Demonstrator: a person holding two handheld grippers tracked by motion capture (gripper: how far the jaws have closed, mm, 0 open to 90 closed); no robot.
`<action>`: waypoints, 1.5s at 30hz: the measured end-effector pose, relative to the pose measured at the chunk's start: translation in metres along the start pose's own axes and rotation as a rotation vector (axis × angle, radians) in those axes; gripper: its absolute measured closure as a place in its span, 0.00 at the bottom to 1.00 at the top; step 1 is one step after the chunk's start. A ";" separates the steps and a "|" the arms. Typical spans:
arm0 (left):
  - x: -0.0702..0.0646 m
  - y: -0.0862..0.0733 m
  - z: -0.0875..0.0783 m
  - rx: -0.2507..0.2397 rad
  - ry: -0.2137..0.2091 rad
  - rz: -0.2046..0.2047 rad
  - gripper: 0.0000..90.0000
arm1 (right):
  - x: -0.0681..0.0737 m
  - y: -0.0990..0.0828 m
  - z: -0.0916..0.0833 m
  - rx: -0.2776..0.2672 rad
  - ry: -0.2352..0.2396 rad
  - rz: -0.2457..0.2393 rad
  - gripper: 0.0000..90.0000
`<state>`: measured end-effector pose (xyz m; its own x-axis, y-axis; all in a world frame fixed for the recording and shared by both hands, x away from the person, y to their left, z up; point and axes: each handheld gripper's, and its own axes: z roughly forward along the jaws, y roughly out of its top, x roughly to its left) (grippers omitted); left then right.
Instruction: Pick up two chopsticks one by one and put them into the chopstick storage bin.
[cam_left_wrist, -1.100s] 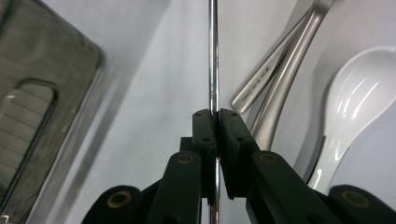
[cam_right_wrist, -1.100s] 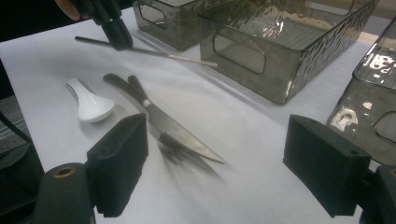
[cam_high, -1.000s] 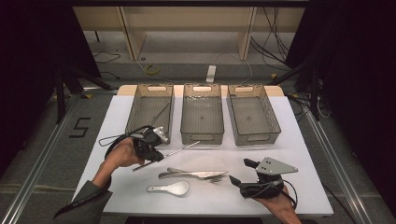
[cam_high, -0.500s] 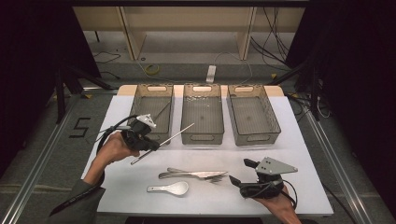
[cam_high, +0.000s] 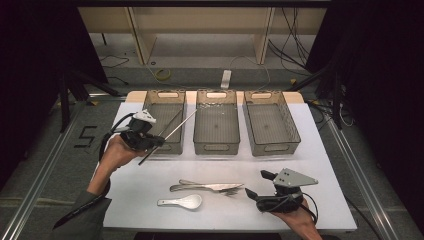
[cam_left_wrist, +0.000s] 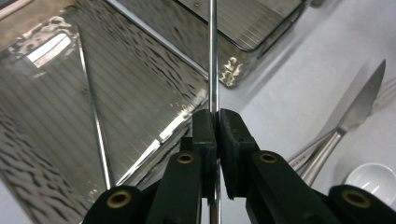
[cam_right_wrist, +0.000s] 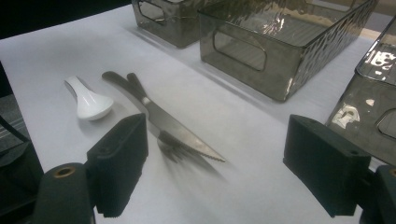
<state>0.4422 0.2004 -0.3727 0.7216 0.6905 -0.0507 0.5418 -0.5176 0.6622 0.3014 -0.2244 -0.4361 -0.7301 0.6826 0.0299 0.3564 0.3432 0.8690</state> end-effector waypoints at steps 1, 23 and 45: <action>0.002 0.000 -0.001 -0.011 0.014 -0.010 0.94 | 0.000 0.000 0.000 -0.001 0.001 0.000 0.25; 0.046 0.029 0.001 -0.047 0.120 -0.098 0.94 | -0.003 -0.001 -0.001 -0.013 0.012 0.029 0.25; 0.079 0.030 0.026 -0.051 0.193 -0.181 0.94 | -0.003 -0.001 -0.001 -0.017 0.018 0.035 0.25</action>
<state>0.5267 0.2269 -0.3763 0.5167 0.8556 -0.0318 0.6288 -0.3540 0.6923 0.3029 -0.2273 -0.4367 -0.7281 0.6819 0.0692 0.3722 0.3086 0.8754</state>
